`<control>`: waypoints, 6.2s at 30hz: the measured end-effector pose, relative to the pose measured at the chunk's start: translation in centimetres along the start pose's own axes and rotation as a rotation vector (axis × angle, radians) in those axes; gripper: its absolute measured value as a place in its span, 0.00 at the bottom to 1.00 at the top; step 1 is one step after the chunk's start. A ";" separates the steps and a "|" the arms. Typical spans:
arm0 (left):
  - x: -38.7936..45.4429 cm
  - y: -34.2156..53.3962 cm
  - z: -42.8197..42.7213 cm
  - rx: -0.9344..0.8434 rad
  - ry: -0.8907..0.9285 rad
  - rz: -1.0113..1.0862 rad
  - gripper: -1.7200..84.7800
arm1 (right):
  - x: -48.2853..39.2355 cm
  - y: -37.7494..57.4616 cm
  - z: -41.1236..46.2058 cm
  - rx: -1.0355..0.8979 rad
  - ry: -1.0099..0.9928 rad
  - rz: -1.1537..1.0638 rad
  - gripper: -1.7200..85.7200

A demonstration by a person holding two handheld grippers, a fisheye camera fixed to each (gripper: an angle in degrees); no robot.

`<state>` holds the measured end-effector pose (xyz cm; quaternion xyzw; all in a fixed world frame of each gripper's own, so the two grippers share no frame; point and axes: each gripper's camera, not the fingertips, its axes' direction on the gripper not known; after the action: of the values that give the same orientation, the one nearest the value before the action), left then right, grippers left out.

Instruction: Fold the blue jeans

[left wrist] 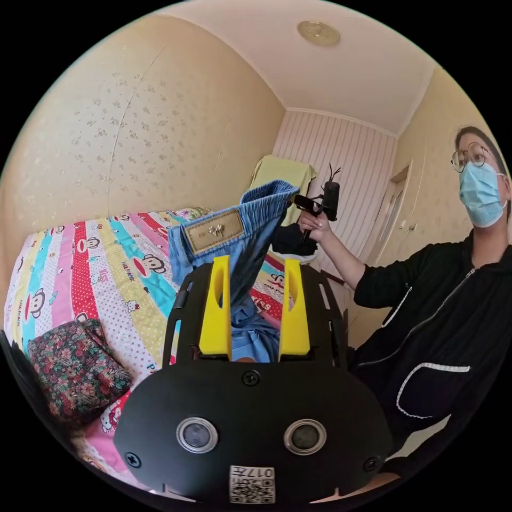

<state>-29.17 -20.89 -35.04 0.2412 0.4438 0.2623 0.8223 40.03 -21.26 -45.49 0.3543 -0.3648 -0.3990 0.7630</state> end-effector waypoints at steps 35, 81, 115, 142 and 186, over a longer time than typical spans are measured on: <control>9.7 -6.5 11.4 -0.045 -0.166 0.025 0.04 | -6.9 9.9 -4.7 0.099 0.063 0.447 0.18; 49.5 -19.6 -25.6 0.571 -0.993 0.582 0.06 | -34.1 -41.5 -29.8 0.170 1.015 -0.043 0.06; -28.2 -11.6 19.1 -0.160 -0.730 -0.115 0.16 | 26.0 -15.7 33.0 -0.574 0.775 0.513 0.22; -11.8 29.9 12.9 -0.754 -0.451 -0.458 0.19 | 5.1 29.6 16.7 -0.834 0.241 0.830 0.24; -9.8 22.8 9.7 -0.114 -0.256 -0.497 0.10 | 34.9 31.6 36.1 -0.634 0.392 1.266 0.15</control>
<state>-30.39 -11.82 -10.00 0.1098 0.3666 0.0447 0.9228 35.32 -46.98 7.75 -0.0970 -0.2234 0.1022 0.9645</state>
